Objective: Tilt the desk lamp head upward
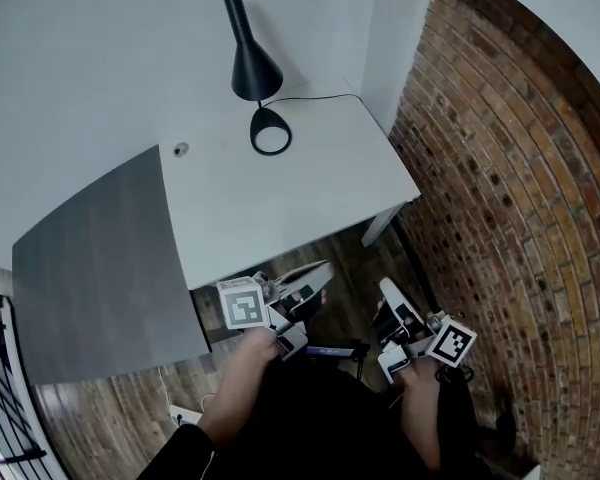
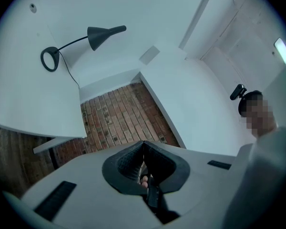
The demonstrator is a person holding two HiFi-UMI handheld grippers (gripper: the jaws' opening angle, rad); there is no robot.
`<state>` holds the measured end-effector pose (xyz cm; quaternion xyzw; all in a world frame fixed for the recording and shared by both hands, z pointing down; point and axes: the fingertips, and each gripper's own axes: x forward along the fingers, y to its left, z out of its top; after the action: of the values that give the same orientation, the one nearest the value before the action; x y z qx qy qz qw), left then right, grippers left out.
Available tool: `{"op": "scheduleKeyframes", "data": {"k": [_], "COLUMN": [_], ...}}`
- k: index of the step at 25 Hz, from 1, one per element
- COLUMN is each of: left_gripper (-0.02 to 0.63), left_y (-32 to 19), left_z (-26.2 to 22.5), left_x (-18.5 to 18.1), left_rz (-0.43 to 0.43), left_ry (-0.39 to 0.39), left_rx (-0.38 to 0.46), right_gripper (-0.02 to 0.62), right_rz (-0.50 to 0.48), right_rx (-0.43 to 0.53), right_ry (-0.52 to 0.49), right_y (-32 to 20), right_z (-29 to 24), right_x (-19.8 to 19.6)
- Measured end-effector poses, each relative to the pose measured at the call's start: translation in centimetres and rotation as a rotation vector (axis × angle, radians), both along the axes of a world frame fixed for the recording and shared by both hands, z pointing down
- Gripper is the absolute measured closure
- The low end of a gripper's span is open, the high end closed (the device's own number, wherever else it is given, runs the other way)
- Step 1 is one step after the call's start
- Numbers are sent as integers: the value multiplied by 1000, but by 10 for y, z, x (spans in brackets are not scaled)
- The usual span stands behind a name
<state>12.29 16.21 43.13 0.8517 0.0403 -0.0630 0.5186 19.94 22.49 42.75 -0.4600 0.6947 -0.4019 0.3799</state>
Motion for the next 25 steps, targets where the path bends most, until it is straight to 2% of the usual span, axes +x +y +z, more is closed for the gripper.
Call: {"op": "scheduleKeyframes", "data": {"k": [11, 25], "left_gripper": [595, 595], "left_y": [-100, -175], "left_z": [5, 16], "left_x": [-30, -71], "left_rz": [-87, -147], "left_ry": [42, 110], "left_rx": [-43, -118], "right_gripper": [580, 580], "right_rz": [-81, -106], "right_rx": [-20, -81], "right_ry": [73, 121], "right_y": [-105, -180], "right_z": [-14, -8], "right_x": [-27, -59]}}
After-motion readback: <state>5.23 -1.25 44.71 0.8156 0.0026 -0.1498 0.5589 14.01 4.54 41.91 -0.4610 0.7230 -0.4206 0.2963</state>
